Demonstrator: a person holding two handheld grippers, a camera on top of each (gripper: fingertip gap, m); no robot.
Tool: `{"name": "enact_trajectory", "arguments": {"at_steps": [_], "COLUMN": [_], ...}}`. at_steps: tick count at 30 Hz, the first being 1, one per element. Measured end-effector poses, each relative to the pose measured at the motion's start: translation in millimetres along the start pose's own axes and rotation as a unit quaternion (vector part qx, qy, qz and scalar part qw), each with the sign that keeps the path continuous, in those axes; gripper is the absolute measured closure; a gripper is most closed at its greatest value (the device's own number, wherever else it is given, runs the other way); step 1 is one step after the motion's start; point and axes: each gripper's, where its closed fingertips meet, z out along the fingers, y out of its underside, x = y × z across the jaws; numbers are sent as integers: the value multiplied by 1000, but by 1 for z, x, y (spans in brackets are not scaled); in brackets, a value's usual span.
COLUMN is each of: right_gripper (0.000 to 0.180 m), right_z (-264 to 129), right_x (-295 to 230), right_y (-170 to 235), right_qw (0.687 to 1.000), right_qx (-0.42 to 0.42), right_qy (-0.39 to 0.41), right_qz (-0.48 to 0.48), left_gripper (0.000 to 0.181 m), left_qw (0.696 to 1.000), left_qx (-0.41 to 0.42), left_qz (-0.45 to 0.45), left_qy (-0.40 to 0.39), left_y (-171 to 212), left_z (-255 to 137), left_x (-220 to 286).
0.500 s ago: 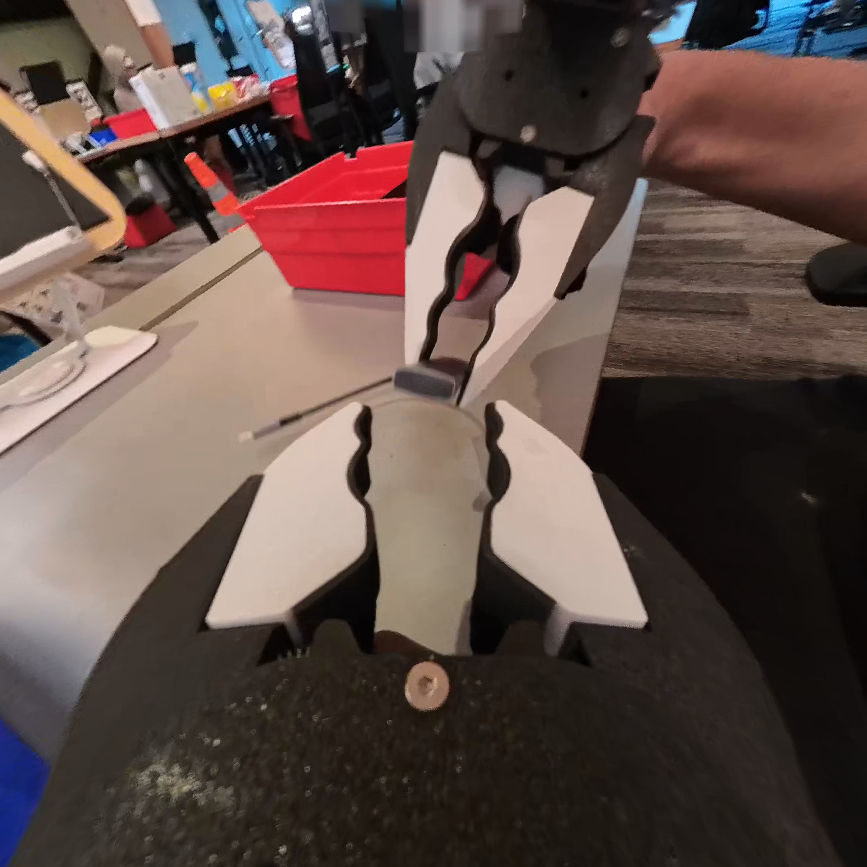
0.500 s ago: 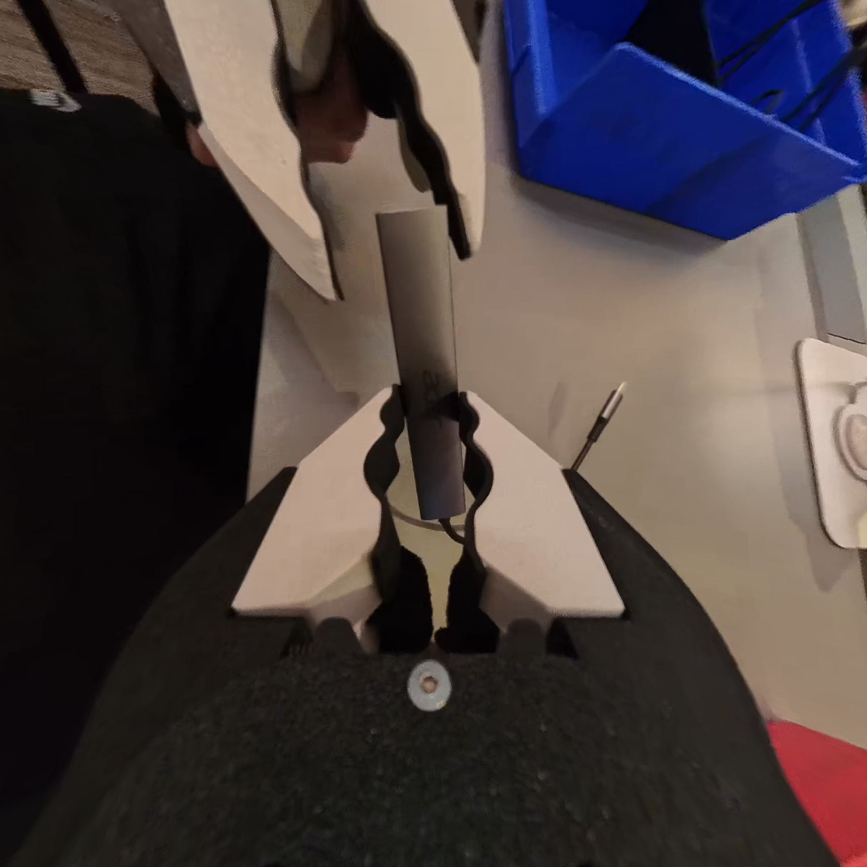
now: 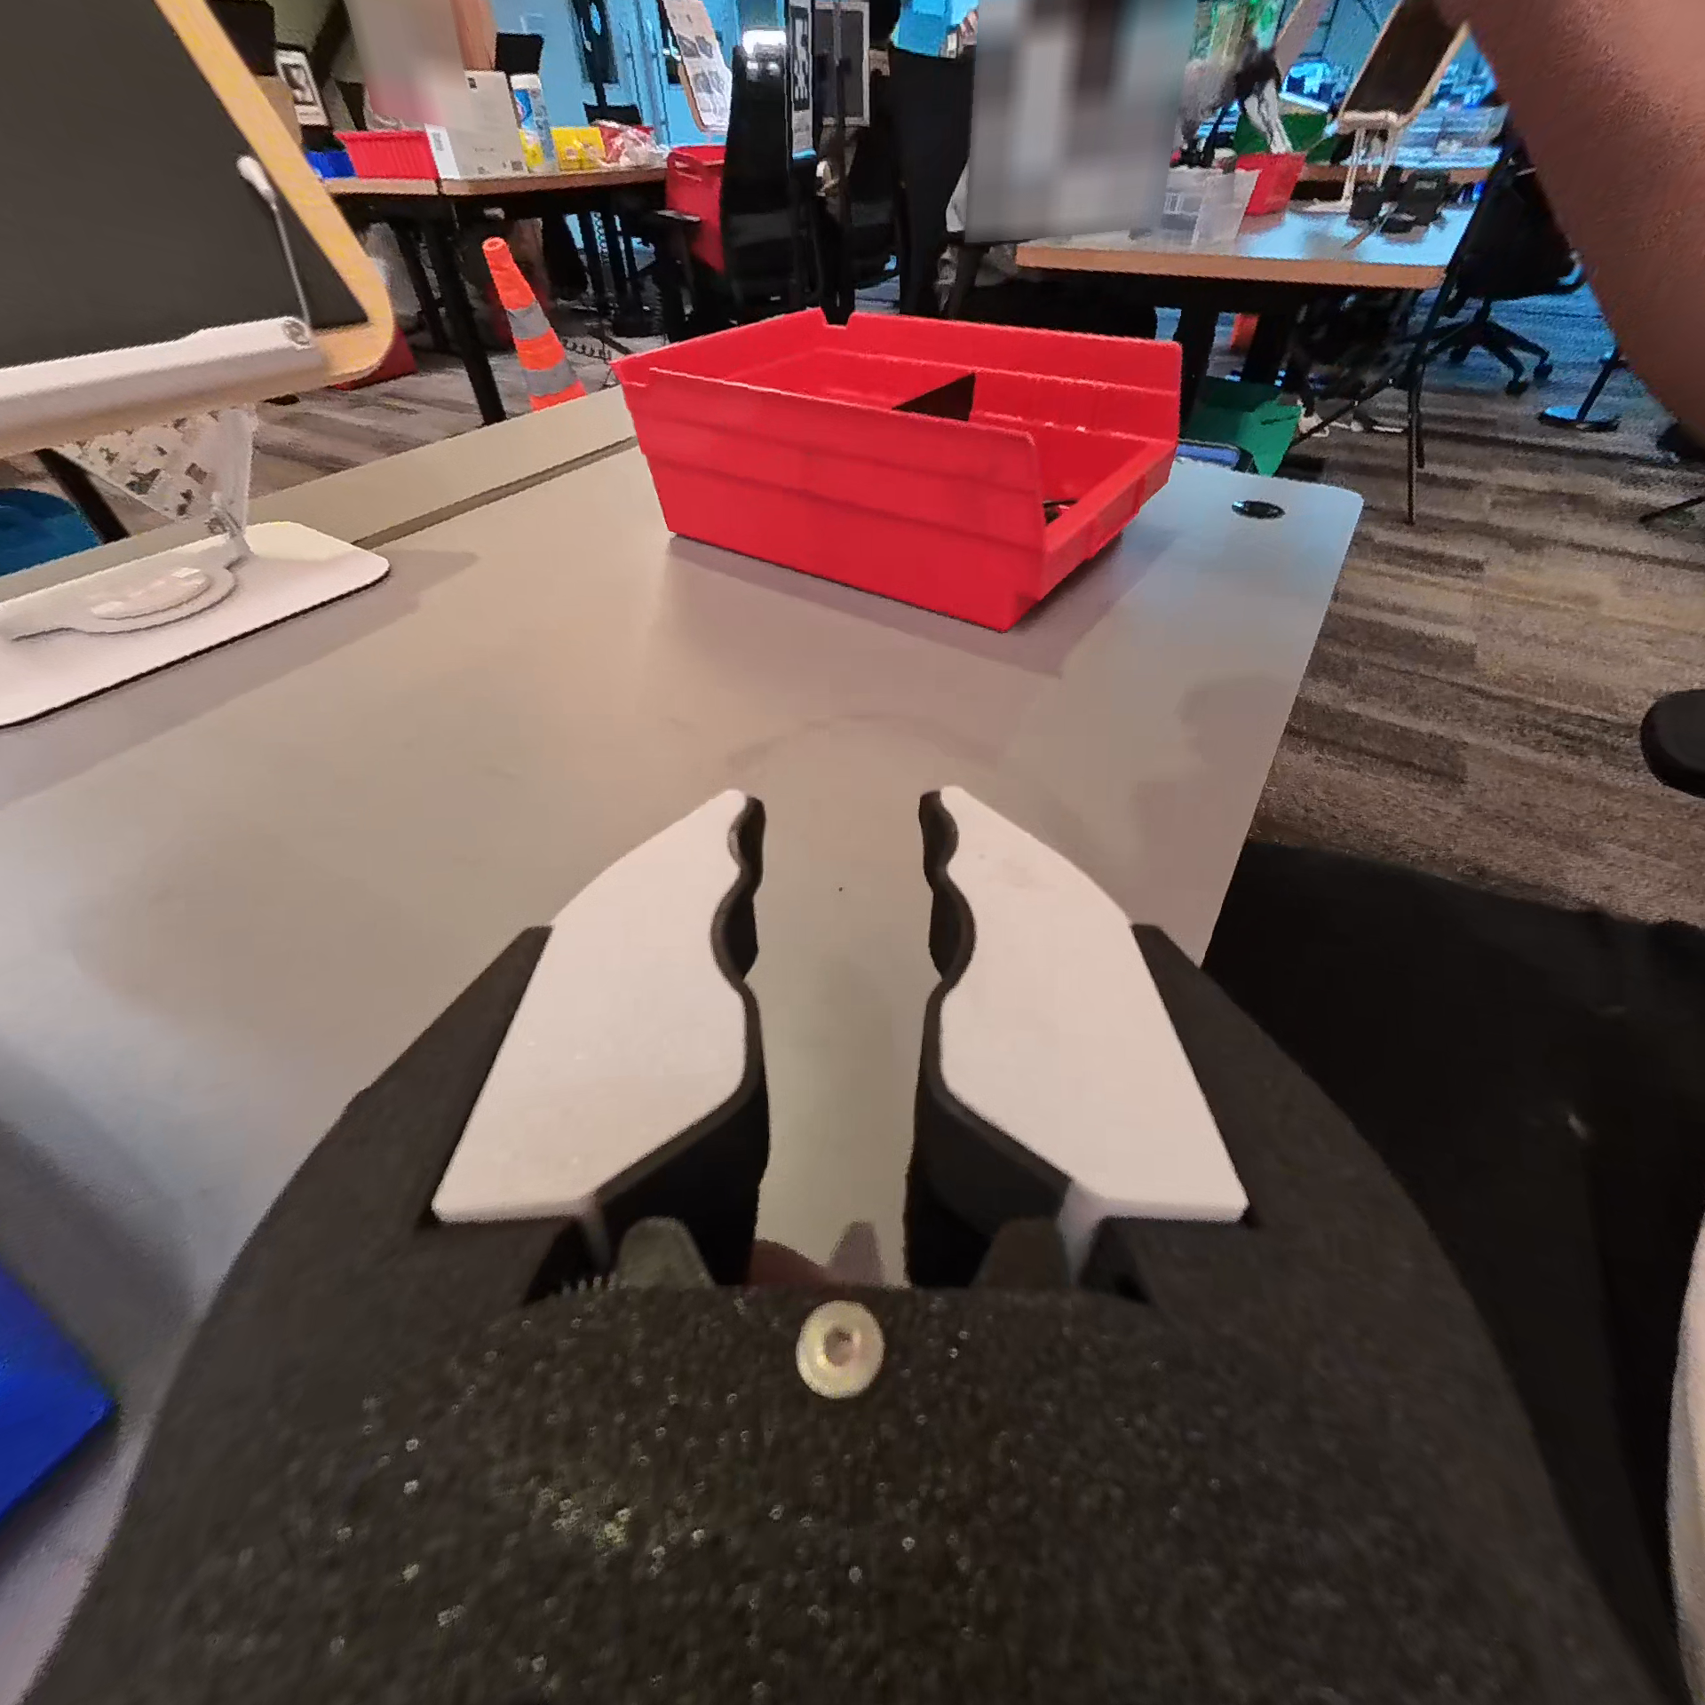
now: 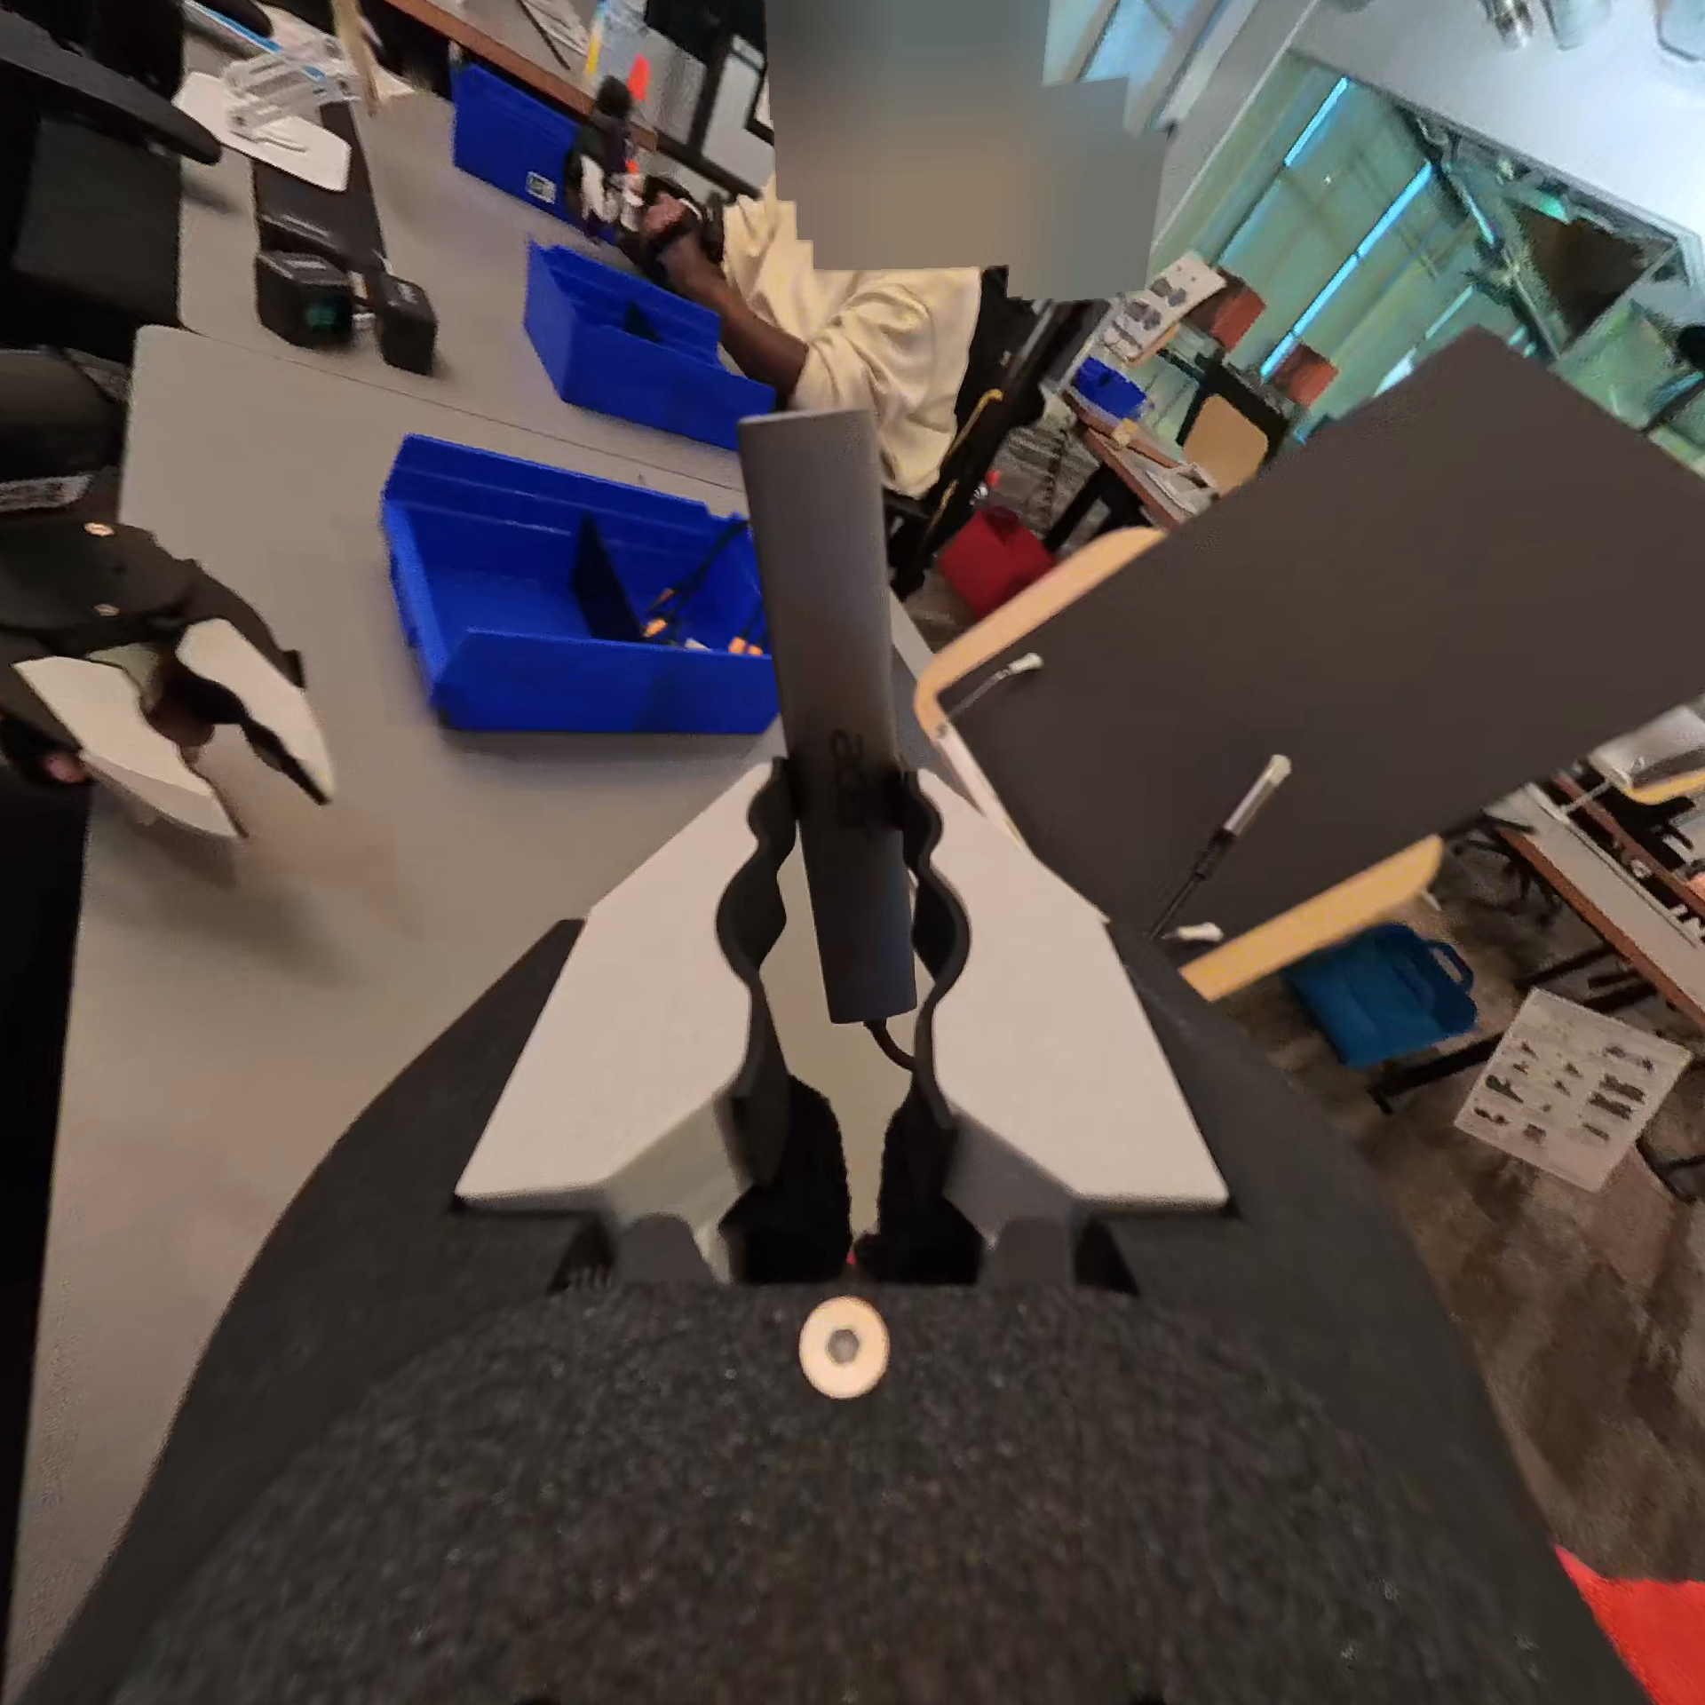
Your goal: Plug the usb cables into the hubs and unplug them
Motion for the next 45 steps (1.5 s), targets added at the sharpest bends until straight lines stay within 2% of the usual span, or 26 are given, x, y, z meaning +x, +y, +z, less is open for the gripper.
{"name": "enact_trajectory", "arguments": {"at_steps": [5,9,13,16,18,21,24,27,28,29,31,35,37,39,41,43,45], "right_gripper": [158,158,158,158,158,158,157,155,152,156,149,150,150,150,150,151,154], "right_z": [-23,-19,3,12,13,5,-2,7,11,13,11,-3,-9,-11,-5,4,15], "right_x": [62,85,80,69,57,36,27,22,20,24,37,66,58,20,-47,-120,-187], "right_y": [55,133,225,295,331,374,396,388,379,371,349,270,221,176,150,146,152], "right_qw": [996,984,959,929,897,833,787,781,785,794,814,888,922,943,952,945,923], "right_qx": [-75,-121,-191,-310,-393,-507,-568,-553,-533,-515,-484,-364,-275,-177,-104,-62,-35], "right_qy": [0,-9,-42,-54,-77,-120,-136,-139,-145,-138,-109,8,68,90,58,14,-36], "right_qz": [56,128,206,194,189,186,202,257,280,291,303,281,263,267,281,321,381], "left_gripper": [148,149,149,149,149,149,149,149,149,149,149,149,149,149,149,149,149], "left_qw": [1000,1000,1000,1000,1000,1000,999,999,999,999,999,999,999,999,999,999,999], "left_qx": [-7,-8,-15,-20,-22,-29,-39,-43,-44,-44,-42,-41,-38,-37,-34,-35,-34], "left_qz": [-3,-5,-6,-8,-7,-11,-11,-9,-10,-10,-8,-7,-9,-10,-12,-19,-22], "left_qy": [2,2,0,0,0,1,0,1,1,0,-1,-7,-10,-12,-14,-15,-10], "left_y": [2,3,6,8,9,13,17,19,20,20,19,18,17,16,15,14,13], "left_z": [4,4,6,8,9,11,12,12,12,12,11,8,7,5,4,3,3], "left_x": [3,3,1,1,2,1,1,1,1,1,0,-3,-5,-6,-8,-9,-8]}}
